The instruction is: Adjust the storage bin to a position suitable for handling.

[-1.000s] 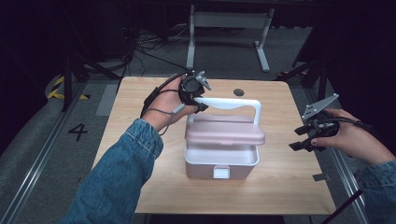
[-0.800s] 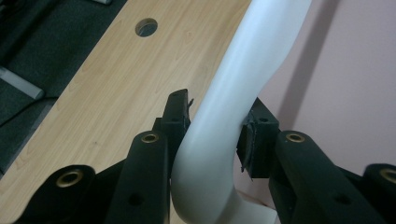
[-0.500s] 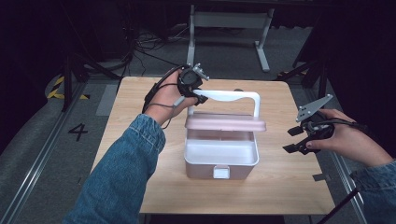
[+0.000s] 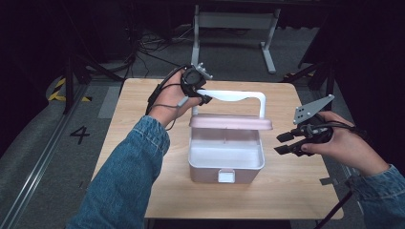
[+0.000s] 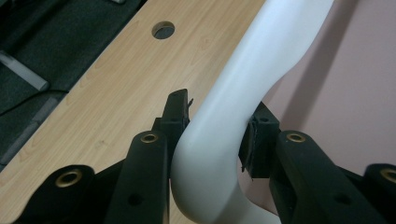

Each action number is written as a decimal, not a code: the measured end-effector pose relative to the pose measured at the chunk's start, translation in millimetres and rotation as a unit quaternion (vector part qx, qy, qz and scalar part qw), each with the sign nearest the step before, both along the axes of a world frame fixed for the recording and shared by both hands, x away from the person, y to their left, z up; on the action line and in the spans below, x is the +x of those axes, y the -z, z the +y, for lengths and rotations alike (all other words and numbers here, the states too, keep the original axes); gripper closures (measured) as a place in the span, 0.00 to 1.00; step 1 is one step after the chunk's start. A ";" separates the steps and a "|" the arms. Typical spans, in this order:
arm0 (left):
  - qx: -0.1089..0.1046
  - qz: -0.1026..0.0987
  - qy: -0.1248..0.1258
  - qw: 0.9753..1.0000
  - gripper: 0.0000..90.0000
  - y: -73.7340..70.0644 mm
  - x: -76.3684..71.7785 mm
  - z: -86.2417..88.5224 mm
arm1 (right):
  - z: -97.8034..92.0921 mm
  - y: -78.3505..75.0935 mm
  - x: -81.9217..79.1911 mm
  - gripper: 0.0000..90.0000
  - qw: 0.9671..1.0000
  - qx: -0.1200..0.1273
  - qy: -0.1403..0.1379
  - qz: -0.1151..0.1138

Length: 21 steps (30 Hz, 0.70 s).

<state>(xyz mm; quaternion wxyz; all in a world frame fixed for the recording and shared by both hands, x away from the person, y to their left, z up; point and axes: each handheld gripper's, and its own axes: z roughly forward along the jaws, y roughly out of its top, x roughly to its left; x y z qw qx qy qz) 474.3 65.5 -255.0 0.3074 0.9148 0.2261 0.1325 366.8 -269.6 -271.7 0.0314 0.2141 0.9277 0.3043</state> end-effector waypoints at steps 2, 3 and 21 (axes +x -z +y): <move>-0.002 -0.002 -0.002 1.000 0.75 0.2 -0.2 0.3 | 8.6 -2.2 -1.8 0.77 1.000 0.025 -0.004 -0.003; -0.002 -0.001 -0.002 1.000 0.75 0.2 -0.4 0.5 | 11.0 -2.3 -1.9 0.80 0.999 0.034 -0.005 -0.007; -0.007 0.004 -0.014 1.000 0.74 0.3 -2.5 3.5 | 17.4 17.0 2.1 1.00 0.983 0.170 0.057 -0.029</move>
